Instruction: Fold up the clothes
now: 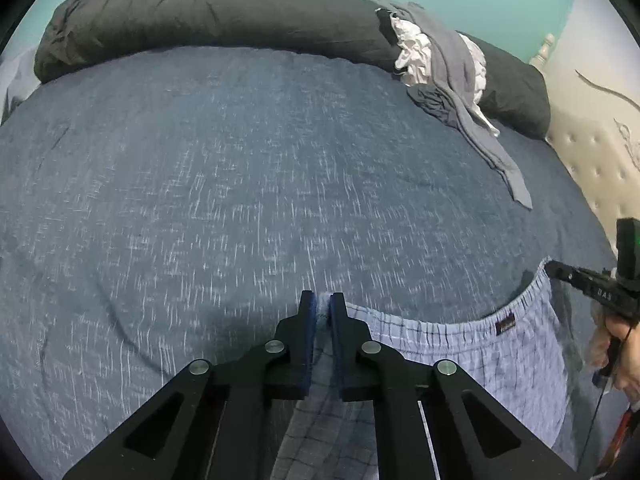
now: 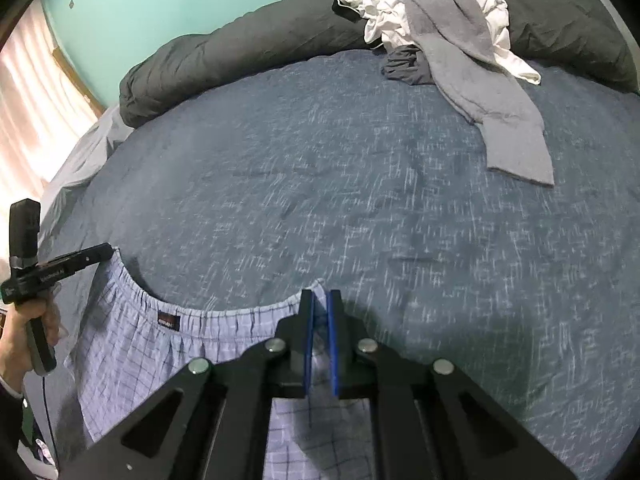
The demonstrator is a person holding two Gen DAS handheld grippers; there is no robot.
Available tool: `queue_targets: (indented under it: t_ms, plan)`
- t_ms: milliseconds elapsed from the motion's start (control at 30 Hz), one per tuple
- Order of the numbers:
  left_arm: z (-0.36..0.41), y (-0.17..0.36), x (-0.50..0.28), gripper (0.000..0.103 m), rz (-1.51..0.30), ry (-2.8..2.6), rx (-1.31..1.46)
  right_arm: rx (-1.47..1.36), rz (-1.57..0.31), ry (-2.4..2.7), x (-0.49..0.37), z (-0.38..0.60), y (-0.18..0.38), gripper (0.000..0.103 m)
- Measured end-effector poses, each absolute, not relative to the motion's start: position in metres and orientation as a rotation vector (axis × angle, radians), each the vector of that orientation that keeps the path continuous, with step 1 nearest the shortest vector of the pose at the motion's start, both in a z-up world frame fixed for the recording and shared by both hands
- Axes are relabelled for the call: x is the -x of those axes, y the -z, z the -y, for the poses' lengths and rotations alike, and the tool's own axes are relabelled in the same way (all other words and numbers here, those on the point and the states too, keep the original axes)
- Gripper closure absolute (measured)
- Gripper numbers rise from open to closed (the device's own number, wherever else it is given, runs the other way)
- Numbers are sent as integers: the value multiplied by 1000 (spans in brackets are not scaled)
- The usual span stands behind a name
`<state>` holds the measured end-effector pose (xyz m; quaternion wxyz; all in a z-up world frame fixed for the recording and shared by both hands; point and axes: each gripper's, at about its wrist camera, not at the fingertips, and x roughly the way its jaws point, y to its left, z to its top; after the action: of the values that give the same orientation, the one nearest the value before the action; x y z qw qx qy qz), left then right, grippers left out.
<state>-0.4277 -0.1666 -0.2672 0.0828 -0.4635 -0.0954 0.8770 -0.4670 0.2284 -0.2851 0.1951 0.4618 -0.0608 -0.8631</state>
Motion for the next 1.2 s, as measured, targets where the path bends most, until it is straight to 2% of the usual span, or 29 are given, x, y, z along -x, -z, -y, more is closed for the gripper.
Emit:
queue_targets:
  t_ms: [400, 500, 567, 600, 633, 700, 733, 867, 967, 1067, 1200]
  plan:
    - [157, 293, 444, 96, 244, -2600, 1471, -1386, 218, 2418, 482, -229, 315, 97]
    - [155, 294, 443, 94, 235, -2591, 1477, -1393, 294, 2387, 485, -234, 318, 93]
    - [159, 292, 442, 92, 294, -2572, 1462, -1375, 373, 2380, 486, -244, 312, 93]
    - [162, 291, 441, 87, 320, -2573, 1456, -1350, 399, 2393, 483, -251, 305, 87]
    - [166, 287, 439, 77, 345, -2578, 1455, -1324, 425, 2406, 480, -258, 299, 80]
    - [170, 281, 436, 64, 382, -2576, 1441, -1272, 477, 2430, 474, -273, 285, 56]
    - [173, 275, 431, 63, 384, -2585, 1429, -1246, 503, 2441, 471, -280, 279, 53]
    - [178, 253, 402, 62, 415, -2608, 1376, -1168, 631, 2452, 442, -312, 265, 53]
    - [179, 244, 368, 55, 465, -2616, 1350, -1133, 738, 2439, 408, -338, 263, 53]
    - [172, 241, 332, 53, 454, -2632, 1328, -1234, 735, 2443, 380, -353, 281, 53]
    - [164, 247, 292, 52, 481, -2647, 1320, -1377, 714, 2425, 350, -370, 310, 62]
